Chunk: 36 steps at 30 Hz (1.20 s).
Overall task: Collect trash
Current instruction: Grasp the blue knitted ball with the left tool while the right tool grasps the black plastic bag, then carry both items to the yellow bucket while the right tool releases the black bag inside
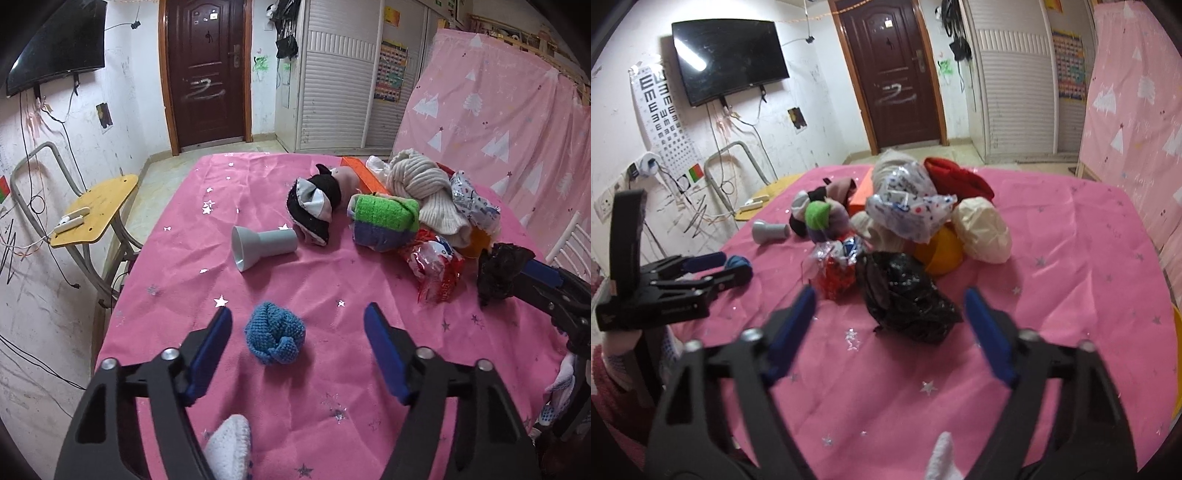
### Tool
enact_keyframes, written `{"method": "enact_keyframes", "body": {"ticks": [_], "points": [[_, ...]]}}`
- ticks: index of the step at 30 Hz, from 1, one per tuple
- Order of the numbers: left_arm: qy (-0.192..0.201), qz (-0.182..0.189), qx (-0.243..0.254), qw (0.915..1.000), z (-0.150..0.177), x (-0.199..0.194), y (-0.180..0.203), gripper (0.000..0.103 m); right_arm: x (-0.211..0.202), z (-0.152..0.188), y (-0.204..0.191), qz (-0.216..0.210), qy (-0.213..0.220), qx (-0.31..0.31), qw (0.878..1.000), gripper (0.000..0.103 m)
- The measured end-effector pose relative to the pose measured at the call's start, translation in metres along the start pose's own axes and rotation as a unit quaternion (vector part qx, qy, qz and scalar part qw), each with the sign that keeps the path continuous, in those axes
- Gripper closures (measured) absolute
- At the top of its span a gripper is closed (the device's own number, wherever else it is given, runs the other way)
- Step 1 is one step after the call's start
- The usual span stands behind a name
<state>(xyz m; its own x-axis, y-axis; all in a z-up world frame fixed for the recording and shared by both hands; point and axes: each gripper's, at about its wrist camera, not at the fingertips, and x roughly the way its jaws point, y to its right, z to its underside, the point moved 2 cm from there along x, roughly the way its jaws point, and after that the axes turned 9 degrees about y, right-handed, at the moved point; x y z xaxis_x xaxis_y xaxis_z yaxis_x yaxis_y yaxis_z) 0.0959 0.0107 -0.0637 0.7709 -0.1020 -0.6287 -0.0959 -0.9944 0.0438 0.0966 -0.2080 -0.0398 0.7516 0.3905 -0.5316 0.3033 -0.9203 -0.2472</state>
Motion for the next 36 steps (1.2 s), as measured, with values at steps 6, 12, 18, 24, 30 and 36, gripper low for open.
{"method": "enact_keyframes", "body": {"ticks": [6,12,18,24,30,36], "points": [[-0.011,0.013,-0.013,0.9998,0.003,0.010,-0.002,0.062,0.014,-0.003,0.000,0.004,-0.024,-0.002,1.000,0.031],[-0.010,0.028,-0.030,0.9991,0.005,0.015,-0.007,0.076,0.026,-0.001,0.004,-0.004,-0.054,0.010,0.998,0.050],[-0.004,0.024,-0.032,0.9992,0.005,0.017,-0.005,0.082,0.024,0.000,0.009,-0.011,-0.048,0.027,0.998,0.074],[0.015,0.024,-0.024,0.9993,-0.004,0.000,0.002,0.082,0.010,-0.005,0.011,-0.006,-0.013,0.028,0.999,0.075],[0.039,0.043,-0.004,0.9983,-0.024,-0.017,0.031,0.082,-0.014,-0.014,0.030,-0.001,0.024,0.046,0.999,0.074],[0.054,0.085,0.031,0.9944,-0.046,-0.026,0.088,0.082,-0.050,-0.018,0.070,0.030,0.066,0.071,0.995,0.074]]}}
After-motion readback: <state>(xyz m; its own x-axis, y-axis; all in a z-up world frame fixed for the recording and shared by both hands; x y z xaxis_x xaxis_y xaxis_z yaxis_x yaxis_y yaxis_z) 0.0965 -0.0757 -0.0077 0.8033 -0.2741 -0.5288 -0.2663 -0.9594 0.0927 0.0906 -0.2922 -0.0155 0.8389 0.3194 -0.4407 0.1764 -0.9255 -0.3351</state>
